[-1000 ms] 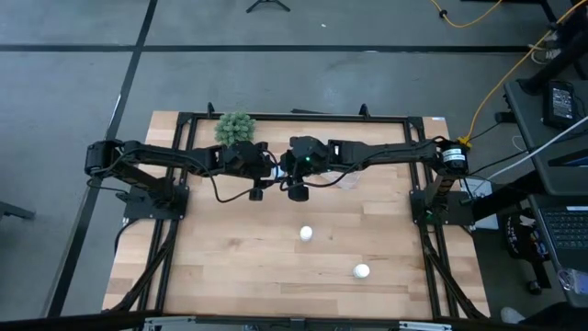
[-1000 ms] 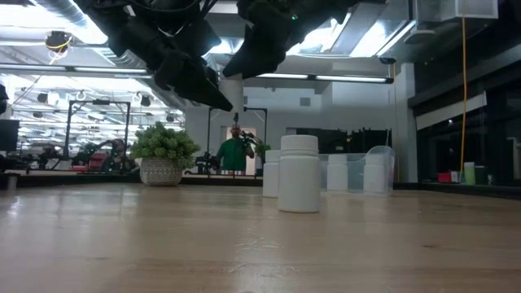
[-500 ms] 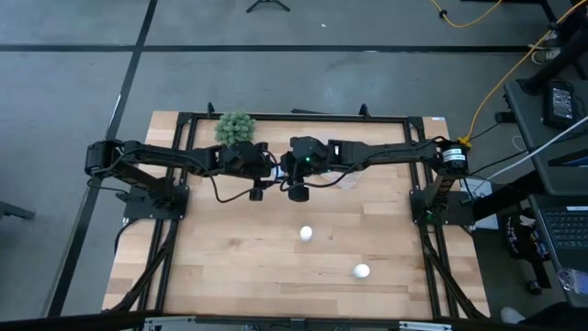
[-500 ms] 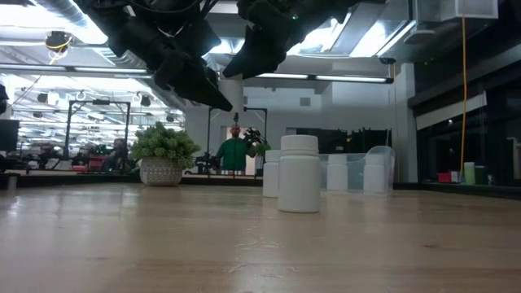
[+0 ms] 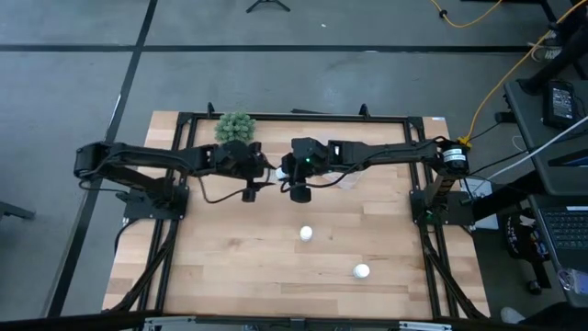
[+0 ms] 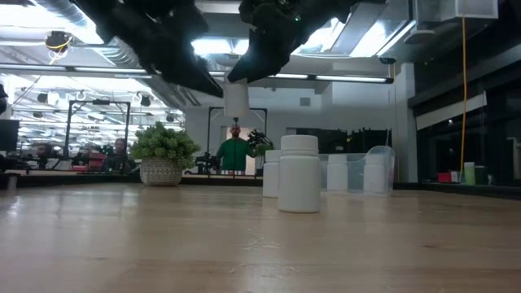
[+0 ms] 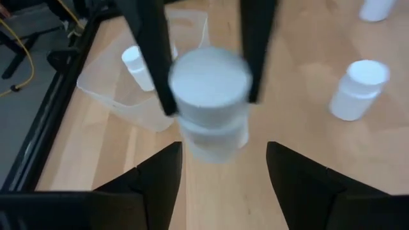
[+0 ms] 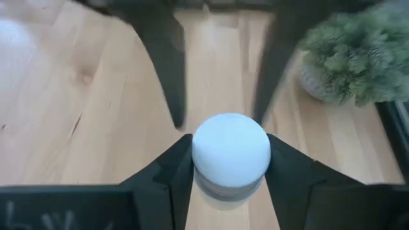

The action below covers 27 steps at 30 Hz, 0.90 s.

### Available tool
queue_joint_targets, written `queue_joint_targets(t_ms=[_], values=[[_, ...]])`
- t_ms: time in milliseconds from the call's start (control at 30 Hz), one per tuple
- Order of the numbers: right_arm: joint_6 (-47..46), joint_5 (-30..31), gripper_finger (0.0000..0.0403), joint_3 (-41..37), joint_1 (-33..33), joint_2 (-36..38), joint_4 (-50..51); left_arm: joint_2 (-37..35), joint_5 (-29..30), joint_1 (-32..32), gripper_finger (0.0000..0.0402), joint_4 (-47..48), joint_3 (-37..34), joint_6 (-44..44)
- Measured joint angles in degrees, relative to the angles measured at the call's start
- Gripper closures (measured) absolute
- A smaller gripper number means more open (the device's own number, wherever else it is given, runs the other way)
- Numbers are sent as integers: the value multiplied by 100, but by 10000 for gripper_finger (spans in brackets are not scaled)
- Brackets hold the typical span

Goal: Pick and place pill bottles into a basket
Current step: Put the white pill bottle into the transparent bin

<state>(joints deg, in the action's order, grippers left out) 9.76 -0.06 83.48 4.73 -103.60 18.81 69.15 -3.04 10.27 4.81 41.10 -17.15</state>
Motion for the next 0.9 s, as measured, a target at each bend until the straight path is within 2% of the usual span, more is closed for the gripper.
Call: queue_joint_targets(t_ms=[267, 500, 700, 900], values=[[125, 236, 246, -6, 2, 609, 380, -1072, 11, -195, 210, 703, 0, 108], [89, 237, 248, -445, -17, 1290, 554, -1895, -59, -204, 262, 1695, -13, 489], [-57, 230, 246, -1167, 63, 2024, 347, -2628, -113, -204, 321, 1547, -331, 591], [-369, 254, 247, -1858, 398, 2726, 163, -2967, -98, -206, 378, 1425, -599, 610]])
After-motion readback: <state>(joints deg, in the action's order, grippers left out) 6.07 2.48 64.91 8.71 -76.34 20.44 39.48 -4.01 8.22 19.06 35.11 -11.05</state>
